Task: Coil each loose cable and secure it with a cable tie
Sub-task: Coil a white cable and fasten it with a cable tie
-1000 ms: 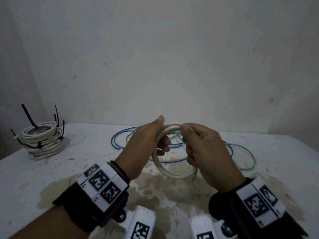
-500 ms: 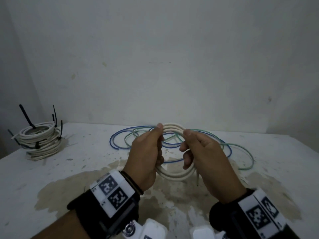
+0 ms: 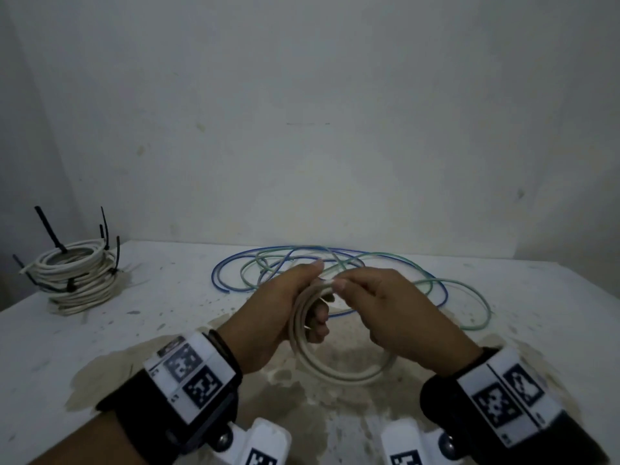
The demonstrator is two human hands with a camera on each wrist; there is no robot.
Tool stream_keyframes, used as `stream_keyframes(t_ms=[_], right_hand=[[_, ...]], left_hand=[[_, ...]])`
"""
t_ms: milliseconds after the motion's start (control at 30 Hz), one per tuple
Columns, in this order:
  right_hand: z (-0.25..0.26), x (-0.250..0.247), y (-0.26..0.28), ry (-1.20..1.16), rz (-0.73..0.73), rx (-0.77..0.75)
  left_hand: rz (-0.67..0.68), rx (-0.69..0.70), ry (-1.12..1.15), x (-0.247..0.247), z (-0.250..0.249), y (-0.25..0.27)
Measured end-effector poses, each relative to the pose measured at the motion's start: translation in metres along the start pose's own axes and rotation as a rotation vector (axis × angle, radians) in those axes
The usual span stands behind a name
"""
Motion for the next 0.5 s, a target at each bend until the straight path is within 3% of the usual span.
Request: stream_keyframes(t_ms=[100,300,400,500], right_hand=[[0.010,0.002,-0.002,0.066,0.048,-0.033],[0.012,-0.006,-0.005,-0.129,0.023,0.090],[0.002,-0.022,-0.004,-0.179,-0.143,0.116],[-0.024,-0.035,0.008,-0.336,-0.377,0.287]], left_hand=[[-0.022,0.102,-0.214,0.003,-0.009,-0.001],[-0.161,0.114,0.005,0.002,-0.001,0.000],[-0.237,0.081,0.200,-0.002,0.004,-0.002],[-0.311,0.042,0.466,-0.013,0.004,-0.007]])
Point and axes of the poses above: each hand's wrist, its own y-axis away from the middle knuckle, its own x-axis out of the palm, z = x × y, the point moved 5 cm from there along -y, towards the middle knuckle, and after that the axes turned 10 degrees about -z, right-handed, at the moved point
